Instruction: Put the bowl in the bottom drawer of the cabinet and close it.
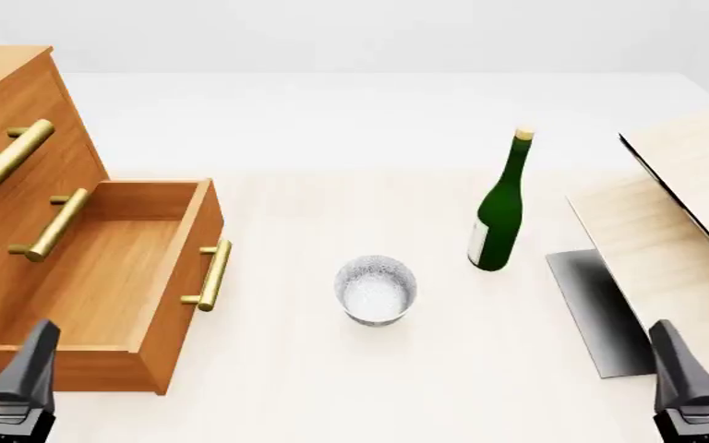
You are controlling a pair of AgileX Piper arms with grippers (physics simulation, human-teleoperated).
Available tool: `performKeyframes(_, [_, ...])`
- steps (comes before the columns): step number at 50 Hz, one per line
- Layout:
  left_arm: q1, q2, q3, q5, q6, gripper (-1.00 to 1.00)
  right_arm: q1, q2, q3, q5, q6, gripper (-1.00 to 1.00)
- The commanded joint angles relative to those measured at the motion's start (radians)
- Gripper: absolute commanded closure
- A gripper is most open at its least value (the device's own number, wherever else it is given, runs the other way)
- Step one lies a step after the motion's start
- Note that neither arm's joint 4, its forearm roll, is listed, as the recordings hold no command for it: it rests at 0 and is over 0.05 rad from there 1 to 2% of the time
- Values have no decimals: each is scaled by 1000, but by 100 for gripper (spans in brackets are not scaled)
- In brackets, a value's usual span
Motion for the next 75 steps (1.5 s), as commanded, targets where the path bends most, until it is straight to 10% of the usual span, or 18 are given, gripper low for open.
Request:
performKeyframes(1, [-4, 4, -7, 8, -5, -100, 0, 6, -3, -1, -3, -100])
performKeyframes(75, [-221, 244, -265, 199, 50, -100, 0, 3, -3, -1, 3, -100])
